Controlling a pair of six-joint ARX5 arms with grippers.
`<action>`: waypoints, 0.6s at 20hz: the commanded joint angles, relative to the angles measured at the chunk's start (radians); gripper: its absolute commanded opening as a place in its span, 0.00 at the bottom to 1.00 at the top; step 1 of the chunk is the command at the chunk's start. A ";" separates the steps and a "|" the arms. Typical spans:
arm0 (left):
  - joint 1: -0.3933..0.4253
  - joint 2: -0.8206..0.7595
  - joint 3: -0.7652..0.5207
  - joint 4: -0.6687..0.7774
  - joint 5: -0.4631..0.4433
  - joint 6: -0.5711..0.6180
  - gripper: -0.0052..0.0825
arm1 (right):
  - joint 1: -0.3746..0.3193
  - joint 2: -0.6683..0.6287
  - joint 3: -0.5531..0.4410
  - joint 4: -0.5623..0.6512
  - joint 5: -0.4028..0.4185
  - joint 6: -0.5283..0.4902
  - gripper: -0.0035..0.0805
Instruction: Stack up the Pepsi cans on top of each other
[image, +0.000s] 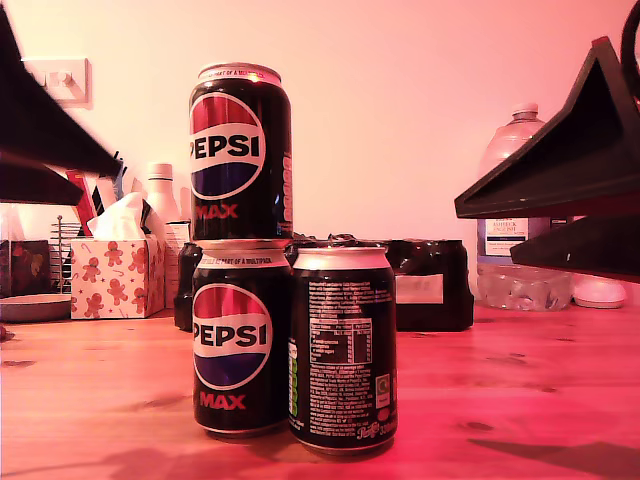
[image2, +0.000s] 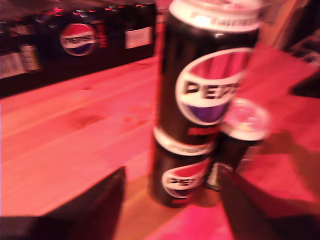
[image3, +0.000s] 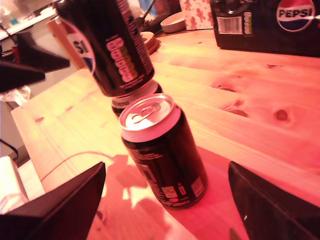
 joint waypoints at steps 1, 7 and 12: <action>-0.004 -0.002 -0.015 0.005 -0.053 0.009 0.16 | 0.005 0.006 -0.014 -0.006 0.005 -0.071 0.88; -0.006 -0.002 -0.052 0.089 -0.102 0.008 0.14 | 0.033 0.069 -0.014 0.028 0.053 -0.158 0.88; -0.010 -0.002 -0.077 0.092 -0.117 0.008 0.14 | 0.098 0.214 -0.014 0.175 0.082 -0.219 0.88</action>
